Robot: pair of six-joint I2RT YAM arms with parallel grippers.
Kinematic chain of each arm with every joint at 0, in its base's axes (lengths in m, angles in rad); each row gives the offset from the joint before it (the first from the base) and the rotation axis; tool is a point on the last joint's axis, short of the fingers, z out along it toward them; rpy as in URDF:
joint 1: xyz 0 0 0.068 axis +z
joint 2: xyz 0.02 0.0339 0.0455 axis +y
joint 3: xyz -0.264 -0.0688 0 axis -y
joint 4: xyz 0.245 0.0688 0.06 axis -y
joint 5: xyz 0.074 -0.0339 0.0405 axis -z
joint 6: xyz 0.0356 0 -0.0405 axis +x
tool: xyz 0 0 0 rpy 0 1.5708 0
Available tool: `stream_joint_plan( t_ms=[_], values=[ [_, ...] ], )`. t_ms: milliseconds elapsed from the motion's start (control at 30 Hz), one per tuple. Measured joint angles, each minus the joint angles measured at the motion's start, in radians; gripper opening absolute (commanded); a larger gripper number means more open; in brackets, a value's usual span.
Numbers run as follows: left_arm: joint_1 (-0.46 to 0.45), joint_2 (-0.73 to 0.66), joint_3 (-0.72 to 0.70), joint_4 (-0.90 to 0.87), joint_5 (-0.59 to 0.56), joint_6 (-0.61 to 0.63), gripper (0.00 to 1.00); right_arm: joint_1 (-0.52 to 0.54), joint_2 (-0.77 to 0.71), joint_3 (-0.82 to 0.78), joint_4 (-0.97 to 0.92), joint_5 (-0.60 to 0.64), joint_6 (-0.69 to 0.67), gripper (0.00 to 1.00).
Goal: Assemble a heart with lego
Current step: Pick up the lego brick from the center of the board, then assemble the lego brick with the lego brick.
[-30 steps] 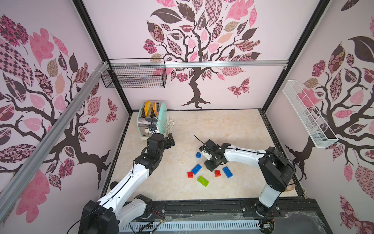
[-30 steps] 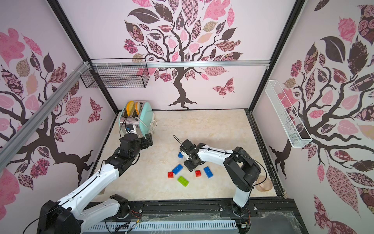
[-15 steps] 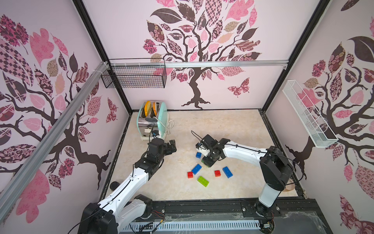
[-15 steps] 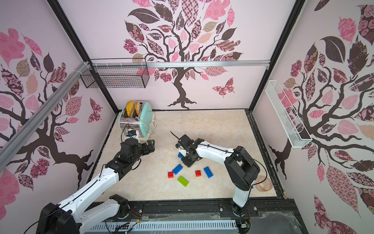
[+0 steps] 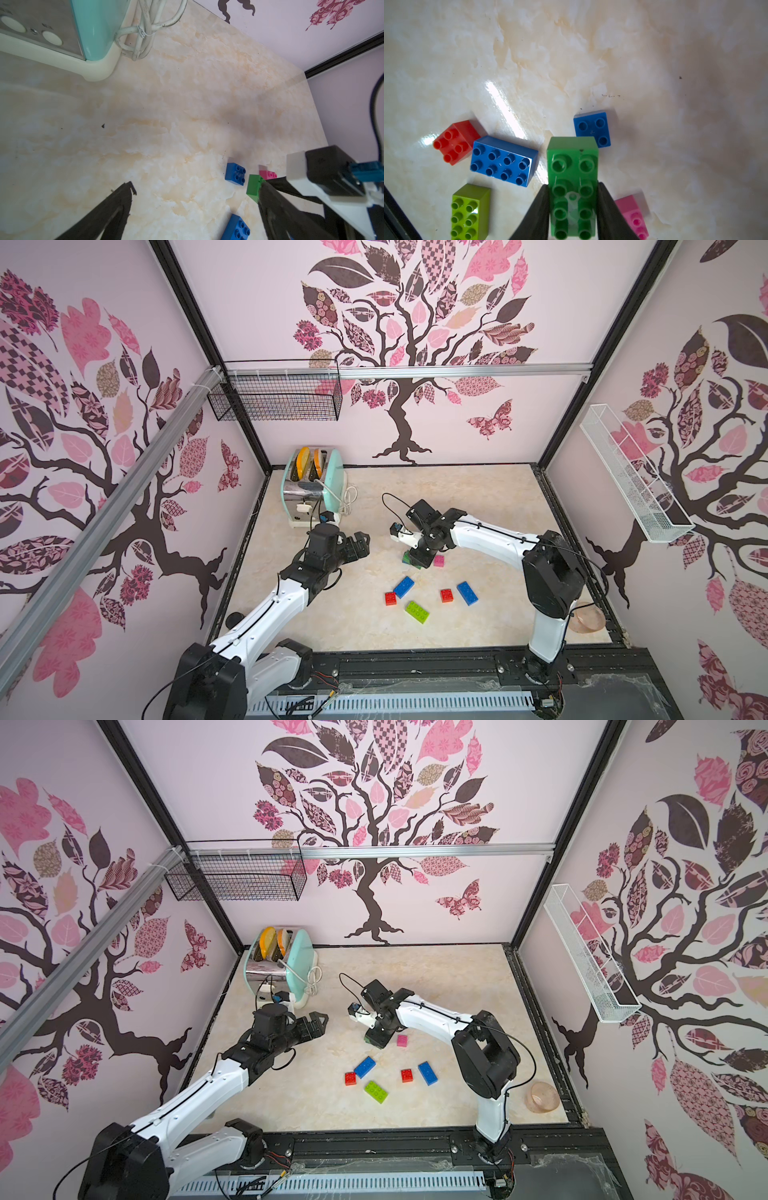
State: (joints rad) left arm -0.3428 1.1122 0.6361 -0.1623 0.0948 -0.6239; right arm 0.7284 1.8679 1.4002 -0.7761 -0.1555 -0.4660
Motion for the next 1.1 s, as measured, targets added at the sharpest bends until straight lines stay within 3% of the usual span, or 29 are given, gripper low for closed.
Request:
stream_joint_plan(
  t_ms=[167, 467, 567, 600, 633, 700, 900, 1100],
  values=[
    [0.128, 0.085, 0.054, -0.01, 0.142, -0.043, 0.97, -0.012, 0.005, 0.007, 0.01, -0.008, -0.079, 0.35],
    [0.138, 0.203, 0.104, 0.035, 0.412, -0.085, 0.97, -0.012, 0.077, 0.116, 0.005, -0.02, -0.176, 0.35],
    [0.141, 0.276, 0.108, 0.107, 0.527, -0.129, 0.82, -0.012, 0.097, 0.116, -0.003, -0.024, -0.194, 0.35],
    [0.142, 0.301, 0.108, 0.135, 0.56, -0.149, 0.68, -0.013, 0.101, 0.116, -0.004, -0.024, -0.198, 0.35],
    [0.142, 0.329, 0.105, 0.172, 0.592, -0.173, 0.49, -0.013, 0.103, 0.115, -0.005, -0.024, -0.202, 0.35],
    [0.142, 0.377, 0.089, 0.258, 0.646, -0.215, 0.34, -0.013, 0.103, 0.114, -0.005, -0.024, -0.208, 0.35],
    [0.139, 0.515, 0.011, 0.551, 0.751, -0.387, 0.18, -0.019, 0.102, 0.08, 0.005, -0.032, -0.217, 0.35],
    [0.097, 0.629, 0.002, 0.778, 0.805, -0.521, 0.17, -0.032, 0.102, 0.088, -0.004, -0.041, -0.233, 0.35]
  ],
)
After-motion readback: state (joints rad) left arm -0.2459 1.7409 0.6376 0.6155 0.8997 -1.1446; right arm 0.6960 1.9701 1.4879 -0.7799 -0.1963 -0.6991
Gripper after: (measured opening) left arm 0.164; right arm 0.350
